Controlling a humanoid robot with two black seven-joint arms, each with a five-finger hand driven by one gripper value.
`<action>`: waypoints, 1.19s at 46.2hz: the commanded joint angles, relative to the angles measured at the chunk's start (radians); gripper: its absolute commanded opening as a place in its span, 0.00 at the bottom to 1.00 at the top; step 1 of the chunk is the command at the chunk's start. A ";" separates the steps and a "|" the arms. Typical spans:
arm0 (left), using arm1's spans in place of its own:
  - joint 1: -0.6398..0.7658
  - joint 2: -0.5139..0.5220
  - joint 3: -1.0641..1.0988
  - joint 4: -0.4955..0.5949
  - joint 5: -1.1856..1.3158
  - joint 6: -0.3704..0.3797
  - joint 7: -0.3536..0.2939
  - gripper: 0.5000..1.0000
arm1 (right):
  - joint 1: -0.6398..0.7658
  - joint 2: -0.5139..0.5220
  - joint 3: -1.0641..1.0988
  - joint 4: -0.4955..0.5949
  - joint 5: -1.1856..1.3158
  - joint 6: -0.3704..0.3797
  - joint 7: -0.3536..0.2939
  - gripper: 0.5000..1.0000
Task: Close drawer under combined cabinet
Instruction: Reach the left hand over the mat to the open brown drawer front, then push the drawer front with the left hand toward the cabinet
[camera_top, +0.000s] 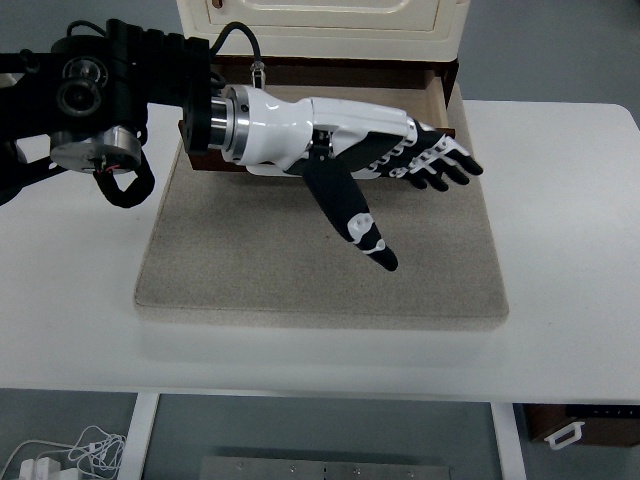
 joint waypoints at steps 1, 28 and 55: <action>0.001 0.000 0.049 0.000 0.022 -0.033 0.035 1.00 | 0.000 0.000 0.000 0.000 0.000 0.000 0.000 0.90; 0.000 -0.101 0.106 0.141 0.093 -0.076 0.297 1.00 | 0.000 0.000 0.000 0.000 0.000 0.000 0.000 0.90; -0.022 -0.100 0.104 0.285 0.093 -0.078 0.314 1.00 | 0.000 0.000 0.000 0.000 0.000 0.000 0.000 0.90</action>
